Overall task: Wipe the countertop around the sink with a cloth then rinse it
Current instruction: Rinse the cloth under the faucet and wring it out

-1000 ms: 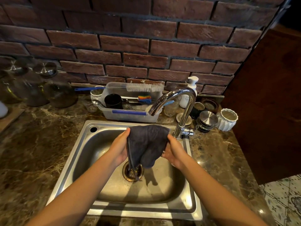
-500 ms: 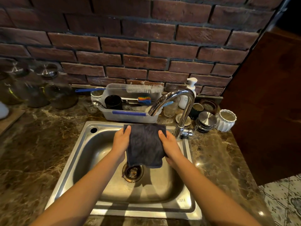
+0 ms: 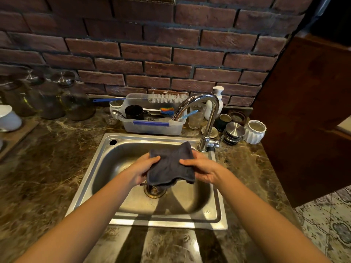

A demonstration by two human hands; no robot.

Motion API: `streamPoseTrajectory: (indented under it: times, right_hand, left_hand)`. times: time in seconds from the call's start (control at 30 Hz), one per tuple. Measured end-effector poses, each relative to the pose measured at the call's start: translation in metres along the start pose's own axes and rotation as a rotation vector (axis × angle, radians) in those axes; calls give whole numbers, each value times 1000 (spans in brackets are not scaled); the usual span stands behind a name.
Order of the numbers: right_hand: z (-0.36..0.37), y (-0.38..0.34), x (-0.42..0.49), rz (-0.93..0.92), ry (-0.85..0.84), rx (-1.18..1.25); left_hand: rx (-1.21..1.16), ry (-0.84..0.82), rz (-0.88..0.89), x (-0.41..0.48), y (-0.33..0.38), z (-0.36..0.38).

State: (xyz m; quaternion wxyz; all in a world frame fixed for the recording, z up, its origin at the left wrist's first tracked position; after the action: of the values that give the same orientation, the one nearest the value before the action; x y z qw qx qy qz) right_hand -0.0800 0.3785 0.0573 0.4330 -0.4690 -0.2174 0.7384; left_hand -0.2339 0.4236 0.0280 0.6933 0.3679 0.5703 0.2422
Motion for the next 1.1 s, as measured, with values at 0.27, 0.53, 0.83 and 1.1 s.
streamPoseTrajectory:
  times: [0.27,0.53,0.83,1.1]
  right_hand:
    - [-21,30,-2,-86,153,-53]
    - [-36,56,-31,20,-57,-52]
    - [-75,85,-107,-47,150,-168]
    - [-119,120,-198,-113,571,-417]
  left_hand:
    - [-302,165,-17,-39,-30,4]
    - [-198,-95,33,-63,-55,11]
    - [1,-265,36,-83,-91,48]
    - [54,-419,10,-105,-151,110]
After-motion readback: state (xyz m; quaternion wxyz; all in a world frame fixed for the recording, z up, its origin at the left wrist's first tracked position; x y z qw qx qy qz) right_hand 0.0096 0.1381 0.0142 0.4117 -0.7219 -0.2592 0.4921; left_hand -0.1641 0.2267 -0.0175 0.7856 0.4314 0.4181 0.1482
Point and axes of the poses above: each hand's wrist, its own x-axis towards the middle knuckle, its own z-axis out of the palm, y = z × x, the point moved 8 cm from there along x, towards the middle knuckle, and after that the axes turned 4 degrees about y, right-handed, at the moved point
